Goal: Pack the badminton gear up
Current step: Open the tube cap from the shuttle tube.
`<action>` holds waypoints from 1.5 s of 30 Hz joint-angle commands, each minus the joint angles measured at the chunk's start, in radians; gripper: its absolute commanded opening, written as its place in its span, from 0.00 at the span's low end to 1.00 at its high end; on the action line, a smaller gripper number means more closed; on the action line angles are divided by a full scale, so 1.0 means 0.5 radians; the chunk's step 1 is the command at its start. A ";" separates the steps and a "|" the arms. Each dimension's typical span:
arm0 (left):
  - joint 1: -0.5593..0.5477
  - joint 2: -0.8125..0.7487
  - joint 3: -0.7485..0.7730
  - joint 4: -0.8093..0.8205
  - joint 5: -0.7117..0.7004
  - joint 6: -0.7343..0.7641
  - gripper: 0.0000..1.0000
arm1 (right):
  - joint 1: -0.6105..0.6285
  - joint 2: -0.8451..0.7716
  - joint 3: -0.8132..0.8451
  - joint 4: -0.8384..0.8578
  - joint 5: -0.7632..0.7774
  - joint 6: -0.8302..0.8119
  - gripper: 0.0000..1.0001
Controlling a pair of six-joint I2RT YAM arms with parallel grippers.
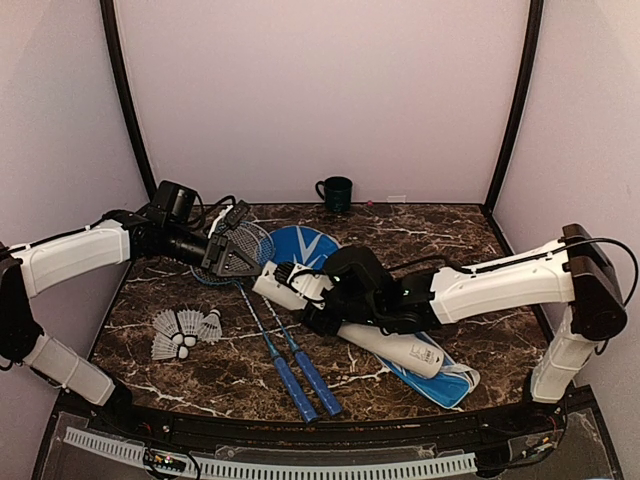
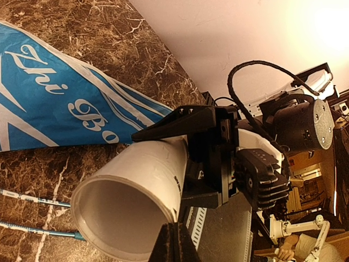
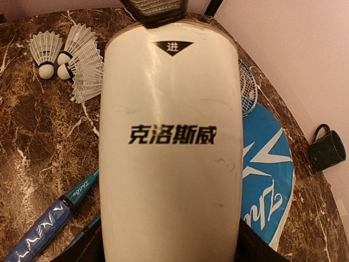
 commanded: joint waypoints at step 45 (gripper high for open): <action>0.094 -0.131 0.048 -0.221 -0.082 0.135 0.00 | 0.007 -0.125 -0.114 0.028 0.029 0.071 0.67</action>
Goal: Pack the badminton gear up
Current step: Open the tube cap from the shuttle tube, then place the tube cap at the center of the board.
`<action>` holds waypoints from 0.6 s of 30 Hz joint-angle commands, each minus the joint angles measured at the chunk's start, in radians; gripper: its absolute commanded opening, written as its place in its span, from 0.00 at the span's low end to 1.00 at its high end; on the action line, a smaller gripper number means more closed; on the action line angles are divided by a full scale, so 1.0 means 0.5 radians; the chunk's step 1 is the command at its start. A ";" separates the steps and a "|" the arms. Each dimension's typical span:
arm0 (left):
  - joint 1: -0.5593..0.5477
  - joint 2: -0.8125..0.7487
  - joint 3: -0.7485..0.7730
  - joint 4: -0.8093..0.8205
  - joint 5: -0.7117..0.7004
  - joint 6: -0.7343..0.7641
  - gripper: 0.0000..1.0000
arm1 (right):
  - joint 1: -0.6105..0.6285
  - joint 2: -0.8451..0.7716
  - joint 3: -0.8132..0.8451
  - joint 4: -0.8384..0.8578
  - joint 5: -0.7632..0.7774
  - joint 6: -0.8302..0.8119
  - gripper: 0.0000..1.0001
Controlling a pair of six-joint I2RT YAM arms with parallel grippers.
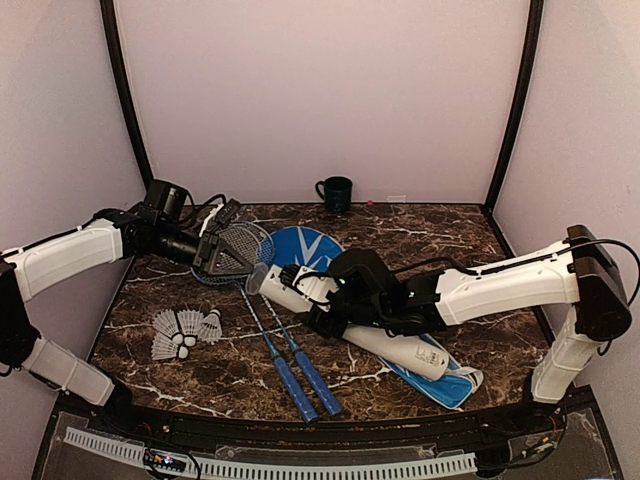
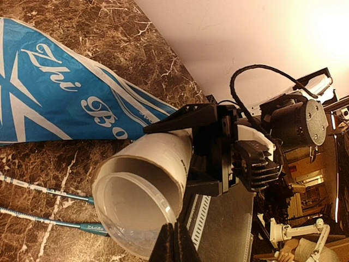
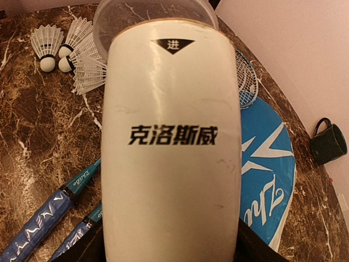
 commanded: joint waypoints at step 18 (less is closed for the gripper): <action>0.109 -0.112 -0.017 -0.284 -0.934 0.190 0.00 | 0.001 -0.050 -0.027 0.030 0.044 0.049 0.67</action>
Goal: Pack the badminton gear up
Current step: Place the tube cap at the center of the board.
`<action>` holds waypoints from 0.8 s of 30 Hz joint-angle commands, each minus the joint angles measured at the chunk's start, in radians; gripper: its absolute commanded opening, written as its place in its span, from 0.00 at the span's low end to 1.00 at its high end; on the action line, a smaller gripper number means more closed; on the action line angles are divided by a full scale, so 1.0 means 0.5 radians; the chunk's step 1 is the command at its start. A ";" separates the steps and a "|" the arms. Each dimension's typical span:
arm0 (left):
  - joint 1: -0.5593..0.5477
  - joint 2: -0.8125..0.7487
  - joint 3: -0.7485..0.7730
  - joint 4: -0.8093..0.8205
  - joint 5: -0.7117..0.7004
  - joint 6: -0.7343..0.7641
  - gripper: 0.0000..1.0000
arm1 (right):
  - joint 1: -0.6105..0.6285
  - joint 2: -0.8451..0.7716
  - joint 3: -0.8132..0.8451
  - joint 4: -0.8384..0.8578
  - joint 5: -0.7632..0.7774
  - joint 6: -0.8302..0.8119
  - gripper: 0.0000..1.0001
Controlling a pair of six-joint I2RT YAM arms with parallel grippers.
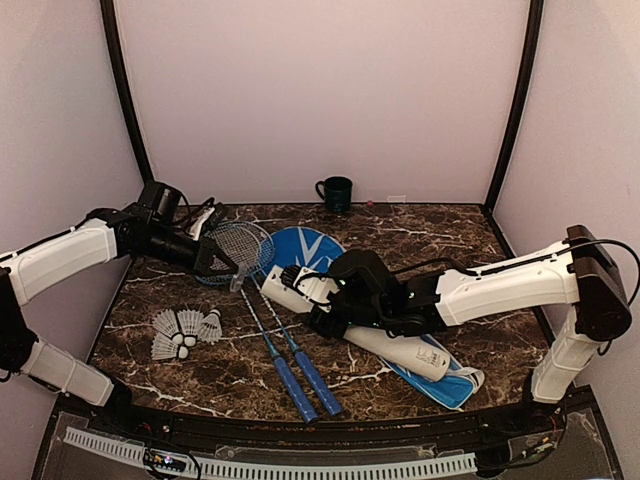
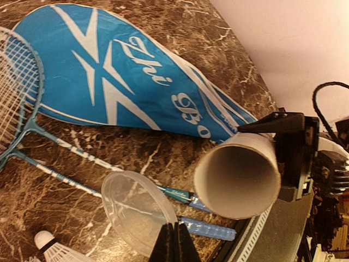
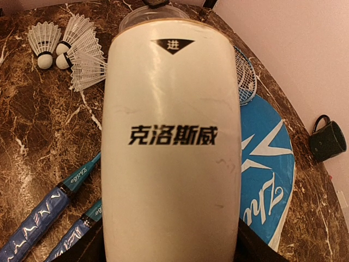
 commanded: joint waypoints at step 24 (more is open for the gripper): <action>0.260 0.147 -0.150 -0.132 -1.266 0.128 0.00 | 0.003 -0.024 -0.005 0.061 0.010 0.031 0.67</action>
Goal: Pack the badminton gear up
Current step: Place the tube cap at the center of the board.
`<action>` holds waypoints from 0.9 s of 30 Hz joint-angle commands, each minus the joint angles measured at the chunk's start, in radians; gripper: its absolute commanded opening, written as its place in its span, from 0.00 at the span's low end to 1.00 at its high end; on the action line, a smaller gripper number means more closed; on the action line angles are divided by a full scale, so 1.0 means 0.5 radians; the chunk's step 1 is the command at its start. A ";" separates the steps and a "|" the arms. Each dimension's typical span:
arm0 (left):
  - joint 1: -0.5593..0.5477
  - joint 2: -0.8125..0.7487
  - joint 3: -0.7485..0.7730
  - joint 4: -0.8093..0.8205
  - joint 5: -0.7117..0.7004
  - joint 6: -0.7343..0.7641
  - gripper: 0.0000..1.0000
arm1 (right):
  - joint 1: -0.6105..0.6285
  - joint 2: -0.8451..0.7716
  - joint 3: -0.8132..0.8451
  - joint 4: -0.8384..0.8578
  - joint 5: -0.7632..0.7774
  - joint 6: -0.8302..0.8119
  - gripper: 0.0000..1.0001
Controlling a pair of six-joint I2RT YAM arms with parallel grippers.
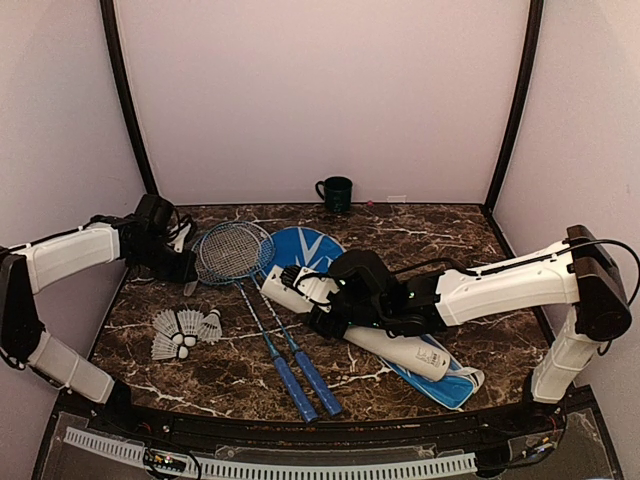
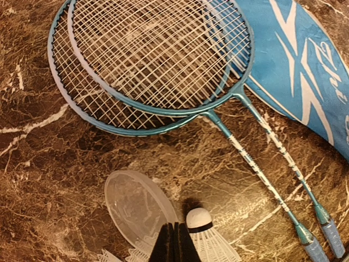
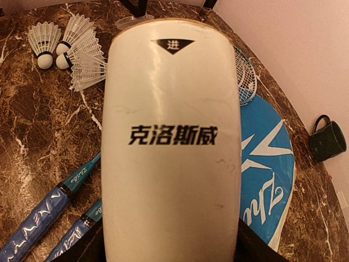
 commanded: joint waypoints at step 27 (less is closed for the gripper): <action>0.006 0.408 0.128 -0.137 -0.389 0.048 0.24 | 0.002 0.001 0.010 0.077 -0.011 0.031 0.67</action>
